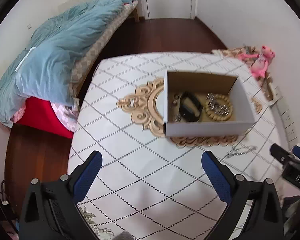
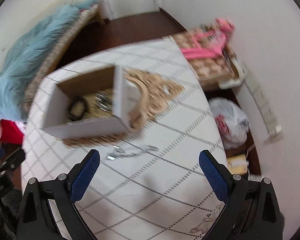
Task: Organize jewelry
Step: 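Lift both tools out of the box toward the remaining jewelry, then grasp the small gold earring with the left tool while the right tool grasps the silver chain necklace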
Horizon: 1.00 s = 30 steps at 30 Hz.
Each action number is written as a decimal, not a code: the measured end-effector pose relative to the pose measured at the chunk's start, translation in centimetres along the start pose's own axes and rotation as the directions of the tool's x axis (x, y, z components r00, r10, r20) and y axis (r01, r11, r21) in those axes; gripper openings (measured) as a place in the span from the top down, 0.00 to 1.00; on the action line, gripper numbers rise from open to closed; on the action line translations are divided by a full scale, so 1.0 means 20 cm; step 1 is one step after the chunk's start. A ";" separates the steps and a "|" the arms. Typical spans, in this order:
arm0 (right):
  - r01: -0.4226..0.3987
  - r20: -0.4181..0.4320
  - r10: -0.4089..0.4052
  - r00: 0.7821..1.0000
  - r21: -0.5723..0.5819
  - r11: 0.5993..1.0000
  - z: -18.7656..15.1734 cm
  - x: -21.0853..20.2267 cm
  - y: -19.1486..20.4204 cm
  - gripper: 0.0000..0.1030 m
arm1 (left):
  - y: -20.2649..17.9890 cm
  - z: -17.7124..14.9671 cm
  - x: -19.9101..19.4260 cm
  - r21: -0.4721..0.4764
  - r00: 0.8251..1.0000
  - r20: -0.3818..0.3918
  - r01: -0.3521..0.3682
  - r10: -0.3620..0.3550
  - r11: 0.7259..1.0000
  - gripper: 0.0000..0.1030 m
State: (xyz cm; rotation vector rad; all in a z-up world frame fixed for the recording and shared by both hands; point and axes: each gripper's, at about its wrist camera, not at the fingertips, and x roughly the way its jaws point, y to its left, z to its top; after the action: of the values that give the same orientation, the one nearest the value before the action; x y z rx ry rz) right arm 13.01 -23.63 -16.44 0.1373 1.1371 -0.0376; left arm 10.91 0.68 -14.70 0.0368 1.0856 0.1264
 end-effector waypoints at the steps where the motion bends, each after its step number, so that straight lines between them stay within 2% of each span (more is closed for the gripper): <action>1: 0.003 -0.011 -0.002 1.000 0.022 1.000 -0.02 0.04 -0.04 0.02 | -0.01 -0.01 0.03 0.003 1.000 -0.006 -0.011 0.011 1.000 0.01; 4: 0.030 -0.035 -0.029 0.999 0.047 0.998 -0.06 0.14 -0.12 0.02 | -0.03 -0.06 0.11 0.009 0.999 -0.029 -0.030 0.030 1.000 0.01; 9: 0.024 -0.045 -0.022 0.999 0.047 0.999 -0.09 0.26 -0.15 0.03 | -0.06 -0.10 0.21 0.020 0.997 -0.069 -0.041 0.042 0.999 0.01; 12: -0.024 -0.029 0.025 0.999 0.042 0.999 -0.09 0.29 -0.11 0.04 | -0.06 -0.10 0.24 0.022 0.995 -0.083 -0.044 0.046 0.999 0.01; 13: -0.066 -0.015 0.067 0.998 0.027 0.997 -0.08 0.29 -0.07 0.06 | -0.06 -0.10 0.25 0.020 0.995 -0.086 -0.049 0.051 0.999 0.01; 15: -0.117 0.003 0.117 0.993 -0.015 0.993 -0.09 0.28 0.00 0.23 | -0.04 -0.10 0.27 0.014 0.994 -0.093 -0.064 0.065 0.998 0.01; 17: -0.152 0.006 0.153 0.988 -0.065 0.986 -0.09 0.29 0.09 0.32 | -0.01 -0.10 0.29 0.003 0.992 -0.099 -0.080 0.080 0.997 0.01; 20: -0.138 0.008 0.141 0.990 -0.156 0.978 -0.10 0.33 0.23 0.39 | 0.04 -0.11 0.31 -0.012 0.987 -0.107 -0.118 0.116 0.993 0.01; 22: -0.132 0.005 0.135 0.991 -0.187 0.973 -0.12 0.36 0.29 0.39 | 0.08 -0.12 0.33 -0.023 0.984 -0.116 -0.140 0.136 0.990 0.01; 26: -0.046 0.022 0.054 0.998 -0.262 0.964 -0.16 0.41 0.39 0.40 | 0.12 -0.14 0.36 -0.038 0.979 -0.137 -0.154 0.148 0.987 0.01; 27: -0.022 0.034 0.033 0.999 -0.281 0.959 -0.17 0.41 0.42 0.49 | 0.13 -0.15 0.36 -0.038 0.979 -0.140 -0.155 0.148 0.987 0.01; 28: -0.011 0.037 0.023 0.999 -0.294 0.956 -0.18 0.42 0.43 0.54 | 0.13 -0.15 0.36 -0.039 0.979 -0.142 -0.152 0.145 0.988 0.01; 29: -0.010 0.052 0.026 0.998 -0.294 0.956 -0.18 0.42 0.43 0.66 | 0.12 -0.15 0.36 -0.038 0.980 -0.142 -0.150 0.143 0.988 0.01; 30: -0.003 0.058 0.022 0.998 -0.306 0.952 -0.19 0.41 0.45 0.92 | 0.11 -0.16 0.36 -0.032 0.980 -0.140 -0.146 0.140 0.989 0.01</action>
State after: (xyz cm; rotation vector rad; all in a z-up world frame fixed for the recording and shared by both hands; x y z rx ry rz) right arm 14.01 -13.97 -24.65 -0.1325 1.0673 0.1449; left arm 11.31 3.67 -22.33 0.0688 1.2179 0.2850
